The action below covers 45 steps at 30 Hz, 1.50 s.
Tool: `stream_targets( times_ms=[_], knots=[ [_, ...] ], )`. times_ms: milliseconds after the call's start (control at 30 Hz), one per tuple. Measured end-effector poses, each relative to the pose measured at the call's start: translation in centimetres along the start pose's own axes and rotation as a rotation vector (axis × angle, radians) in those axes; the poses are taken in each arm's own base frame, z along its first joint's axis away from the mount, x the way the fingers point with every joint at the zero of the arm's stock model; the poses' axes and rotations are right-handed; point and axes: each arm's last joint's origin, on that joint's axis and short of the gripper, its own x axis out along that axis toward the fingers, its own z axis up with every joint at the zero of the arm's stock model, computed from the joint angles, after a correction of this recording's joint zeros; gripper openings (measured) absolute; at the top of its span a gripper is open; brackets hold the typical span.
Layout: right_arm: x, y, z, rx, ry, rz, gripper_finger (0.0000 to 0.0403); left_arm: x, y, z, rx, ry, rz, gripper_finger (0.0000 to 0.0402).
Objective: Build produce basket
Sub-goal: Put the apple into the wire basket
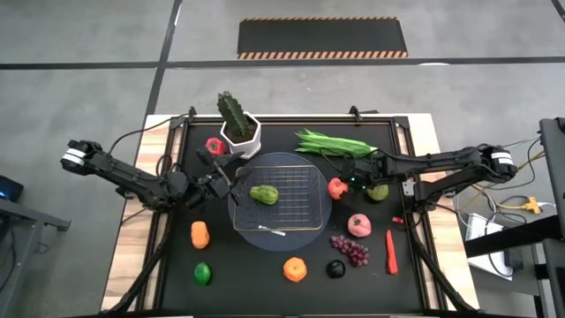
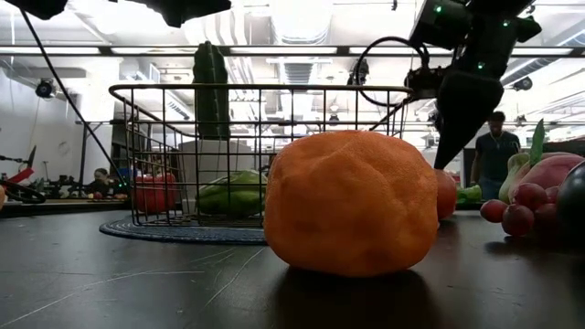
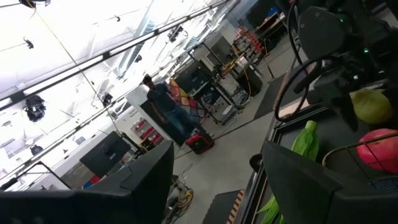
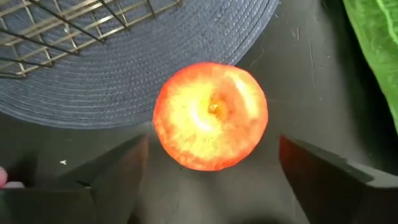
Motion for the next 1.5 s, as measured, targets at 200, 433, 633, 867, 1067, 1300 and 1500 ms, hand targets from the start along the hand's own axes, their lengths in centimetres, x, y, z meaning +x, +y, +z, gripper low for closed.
stream_targets(
  times_ms=[200, 433, 633, 867, 1067, 1300, 1500],
  knots=[
    [1.9, 0.3, 0.4, 0.000, 0.028, -0.008, 0.0376, 0.0, 0.0, 0.0, 0.000, 0.000, 0.000, 0.0228],
    [3.5, 0.2, 1.1, 0.019, 0.059, -0.049, 0.0366, 0.0, 0.0, 0.0, 0.000, 0.000, 0.000, 0.0228],
    [3.7, 0.3, 1.3, 0.033, 0.064, -0.048, 0.0308, 0.0, 0.0, 0.0, 0.001, 0.000, -0.001, 0.0228],
    [1.0, 0.0, 1.6, 0.039, 0.068, -0.063, 0.0304, 0.0, 0.0, 0.0, 0.001, 0.000, -0.001, 0.0228],
    [-3.7, 0.4, 4.7, 0.025, 0.012, -0.092, 0.0311, 0.0, 0.0, 0.0, 0.001, 0.000, -0.001, 0.0228],
    [-8.9, 1.3, 8.2, -0.010, -0.040, -0.073, 0.0309, 0.0, 0.0, 0.0, 0.001, 0.000, -0.001, 0.0228],
    [-11.2, 2.8, 10.6, -0.065, -0.118, -0.026, 0.0309, 0.0, 0.0, 0.0, 0.000, 0.000, -0.001, 0.0228]
  ],
)
